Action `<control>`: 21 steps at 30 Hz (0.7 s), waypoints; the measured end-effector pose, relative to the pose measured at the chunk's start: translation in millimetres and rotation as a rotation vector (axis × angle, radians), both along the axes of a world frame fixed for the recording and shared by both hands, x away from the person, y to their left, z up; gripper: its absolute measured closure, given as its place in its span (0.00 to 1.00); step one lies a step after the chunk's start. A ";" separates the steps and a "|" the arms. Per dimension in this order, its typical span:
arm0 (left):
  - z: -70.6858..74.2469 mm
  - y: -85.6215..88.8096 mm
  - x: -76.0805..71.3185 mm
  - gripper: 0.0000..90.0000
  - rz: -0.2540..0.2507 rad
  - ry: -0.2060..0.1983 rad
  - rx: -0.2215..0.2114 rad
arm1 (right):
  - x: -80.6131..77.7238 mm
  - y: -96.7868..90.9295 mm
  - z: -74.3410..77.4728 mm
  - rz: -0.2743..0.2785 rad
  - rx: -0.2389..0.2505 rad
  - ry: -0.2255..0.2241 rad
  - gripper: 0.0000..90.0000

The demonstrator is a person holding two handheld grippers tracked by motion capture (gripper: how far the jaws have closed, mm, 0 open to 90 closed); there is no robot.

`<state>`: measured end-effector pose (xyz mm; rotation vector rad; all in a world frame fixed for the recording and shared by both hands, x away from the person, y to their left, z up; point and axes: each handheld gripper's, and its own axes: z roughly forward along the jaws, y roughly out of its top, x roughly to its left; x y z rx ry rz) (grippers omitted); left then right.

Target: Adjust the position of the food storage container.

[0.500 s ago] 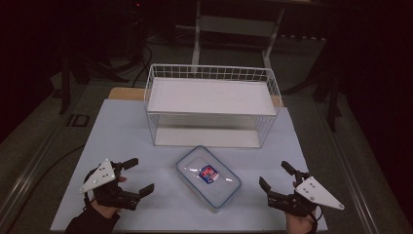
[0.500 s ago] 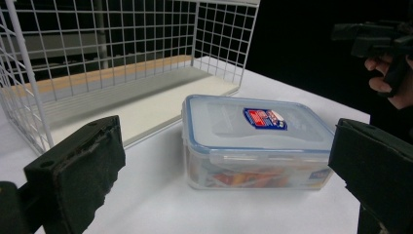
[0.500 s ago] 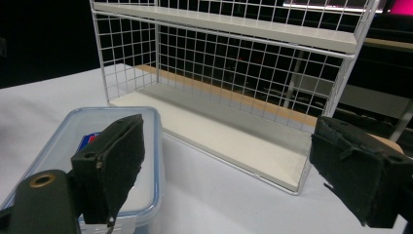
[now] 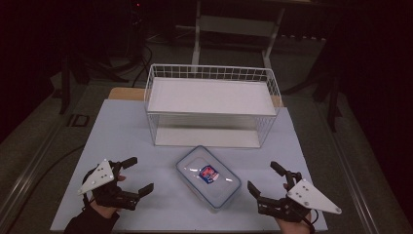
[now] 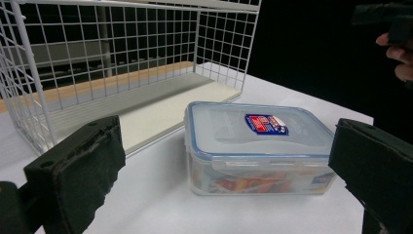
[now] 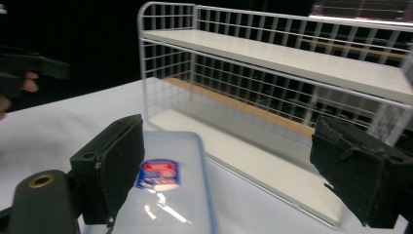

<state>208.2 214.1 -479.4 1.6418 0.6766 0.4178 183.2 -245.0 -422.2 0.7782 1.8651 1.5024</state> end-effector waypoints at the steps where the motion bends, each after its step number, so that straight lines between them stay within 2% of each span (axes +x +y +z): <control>1: -0.2 -0.4 0.0 0.00 -0.001 0.001 0.001 | 0.0 4.1 1.9 0.016 -0.009 0.009 0.14; 3: -0.5 -0.8 0.1 0.00 -0.002 0.001 0.009 | 0.7 15.8 4.7 0.074 -0.030 0.053 0.16; 4: -0.8 -0.9 0.3 0.00 -0.004 0.004 0.008 | 0.7 15.8 4.7 0.074 -0.030 0.053 0.16; 8: -1.0 -1.4 0.7 0.00 -0.007 0.005 0.010 | 1.9 29.2 0.6 0.153 -0.016 0.127 0.24; 10: -1.0 -1.3 0.8 0.00 -0.006 0.006 0.010 | 2.0 37.2 -5.0 0.197 -0.024 0.169 0.36; 12: -1.3 -1.2 0.8 0.00 -0.006 0.006 0.010 | 0.5 47.2 -13.1 0.224 -0.054 0.204 0.43; 14: -1.5 -1.3 1.1 0.00 -0.008 0.007 0.009 | -0.4 53.6 -20.4 0.249 -0.061 0.241 0.52; 15: -1.6 -1.5 1.3 0.00 -0.008 0.007 0.010 | -0.8 60.4 -29.9 0.268 -0.075 0.282 0.62; 16: -1.6 -1.7 1.6 0.00 -0.009 0.006 0.012 | -0.8 60.4 -29.9 0.268 -0.075 0.282 0.62; 21: -2.3 -1.8 2.2 0.00 -0.013 0.009 0.013 | -3.6 76.1 -50.8 0.298 -0.134 0.341 0.80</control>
